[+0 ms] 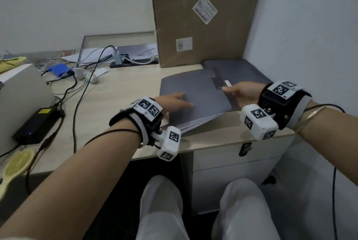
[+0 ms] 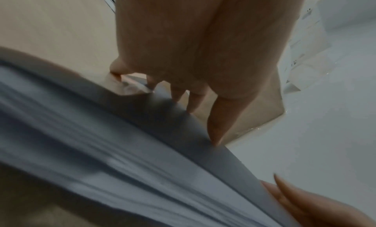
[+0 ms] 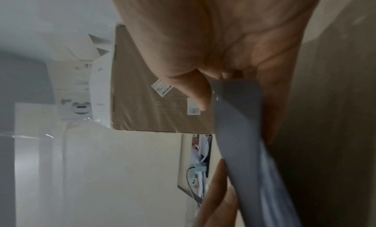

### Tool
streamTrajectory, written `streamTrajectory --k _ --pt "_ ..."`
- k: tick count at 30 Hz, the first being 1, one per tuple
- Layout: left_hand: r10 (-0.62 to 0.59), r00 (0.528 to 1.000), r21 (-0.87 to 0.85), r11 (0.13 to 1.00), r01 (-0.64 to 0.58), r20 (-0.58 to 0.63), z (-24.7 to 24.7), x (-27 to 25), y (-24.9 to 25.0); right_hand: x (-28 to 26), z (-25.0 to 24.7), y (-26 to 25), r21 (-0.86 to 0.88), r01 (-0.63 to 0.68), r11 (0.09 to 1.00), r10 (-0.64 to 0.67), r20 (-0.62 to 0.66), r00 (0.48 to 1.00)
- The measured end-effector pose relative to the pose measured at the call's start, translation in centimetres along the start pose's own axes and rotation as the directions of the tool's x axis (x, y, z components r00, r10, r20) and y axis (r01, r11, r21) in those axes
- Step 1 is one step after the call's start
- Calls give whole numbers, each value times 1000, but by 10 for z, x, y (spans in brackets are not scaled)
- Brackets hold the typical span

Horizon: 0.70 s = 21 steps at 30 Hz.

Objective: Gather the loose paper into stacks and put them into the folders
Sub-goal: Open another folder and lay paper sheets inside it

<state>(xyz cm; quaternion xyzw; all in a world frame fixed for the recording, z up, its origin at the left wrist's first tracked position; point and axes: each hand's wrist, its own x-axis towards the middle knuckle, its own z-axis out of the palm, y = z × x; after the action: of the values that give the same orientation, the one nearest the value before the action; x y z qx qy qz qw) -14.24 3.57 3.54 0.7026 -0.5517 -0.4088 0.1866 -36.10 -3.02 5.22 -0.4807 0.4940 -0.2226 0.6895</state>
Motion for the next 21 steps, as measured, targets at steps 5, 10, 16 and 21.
streamTrajectory --k 5,10,16,21 --pt "-127 976 -104 988 110 -179 -9 14 -14 14 -2 22 -65 -6 998 3 -51 999" --pt "-263 934 -193 956 219 -242 -18 20 -36 20 4 34 -114 -12 993 -2 -121 993" --pt "-352 935 -634 731 251 -36 -24 31 -51 22 -1 36 -142 104 984 -124 -140 982" --pt "-253 961 -687 680 257 110 -28 28 -45 23 -15 31 -143 208 968 -224 -111 968"
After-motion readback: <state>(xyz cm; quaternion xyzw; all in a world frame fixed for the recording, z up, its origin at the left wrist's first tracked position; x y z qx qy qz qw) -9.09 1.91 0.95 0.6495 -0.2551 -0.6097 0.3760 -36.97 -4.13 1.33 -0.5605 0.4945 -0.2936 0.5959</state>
